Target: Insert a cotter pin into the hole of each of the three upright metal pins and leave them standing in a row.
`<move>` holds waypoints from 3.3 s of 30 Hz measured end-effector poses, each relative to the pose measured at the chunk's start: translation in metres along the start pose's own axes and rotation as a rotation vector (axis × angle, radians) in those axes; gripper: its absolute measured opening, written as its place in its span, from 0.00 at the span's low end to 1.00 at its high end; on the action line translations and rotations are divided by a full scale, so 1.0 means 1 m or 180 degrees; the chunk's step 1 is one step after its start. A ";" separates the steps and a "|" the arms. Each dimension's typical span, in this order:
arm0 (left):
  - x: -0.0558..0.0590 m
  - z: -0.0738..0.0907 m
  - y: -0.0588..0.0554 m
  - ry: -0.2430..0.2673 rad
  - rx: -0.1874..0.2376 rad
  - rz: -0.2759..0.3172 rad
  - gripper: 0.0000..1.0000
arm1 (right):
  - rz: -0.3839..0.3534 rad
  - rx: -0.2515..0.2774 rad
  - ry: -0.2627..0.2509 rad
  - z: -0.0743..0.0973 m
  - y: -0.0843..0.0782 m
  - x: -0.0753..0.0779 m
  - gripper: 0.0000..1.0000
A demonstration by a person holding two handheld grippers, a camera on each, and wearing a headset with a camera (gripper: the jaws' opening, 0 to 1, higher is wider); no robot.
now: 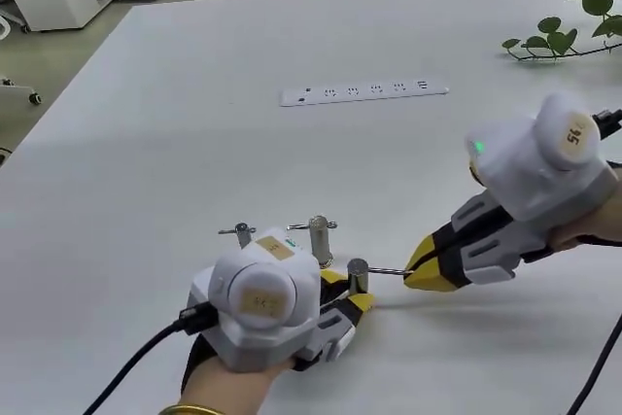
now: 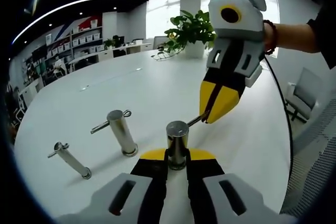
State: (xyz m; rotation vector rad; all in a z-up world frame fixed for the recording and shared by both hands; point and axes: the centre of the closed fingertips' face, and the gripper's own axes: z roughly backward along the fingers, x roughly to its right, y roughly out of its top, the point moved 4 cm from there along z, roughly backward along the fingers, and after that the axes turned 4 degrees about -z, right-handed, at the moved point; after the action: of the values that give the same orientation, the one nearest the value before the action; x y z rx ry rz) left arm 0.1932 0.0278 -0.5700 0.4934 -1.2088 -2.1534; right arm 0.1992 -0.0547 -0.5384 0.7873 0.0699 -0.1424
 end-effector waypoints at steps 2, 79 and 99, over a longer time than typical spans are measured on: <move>0.000 -0.001 -0.001 -0.0008 -0.0014 -0.0015 0.10 | 0.0041 -0.0025 0.0002 -0.001 0.001 0.001 0.00; 0.001 -0.004 -0.005 0.0034 0.0036 0.0059 0.10 | 0.0311 -0.0054 -0.0116 -0.011 0.021 0.002 0.00; 0.001 -0.004 -0.005 0.0009 0.0000 0.0052 0.11 | 0.0246 -0.0038 -0.0149 -0.013 0.021 0.003 0.02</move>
State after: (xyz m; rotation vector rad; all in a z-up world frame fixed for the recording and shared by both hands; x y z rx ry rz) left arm 0.1930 0.0263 -0.5759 0.4847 -1.2072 -2.1383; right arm 0.2048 -0.0317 -0.5332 0.7734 -0.0039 -0.0871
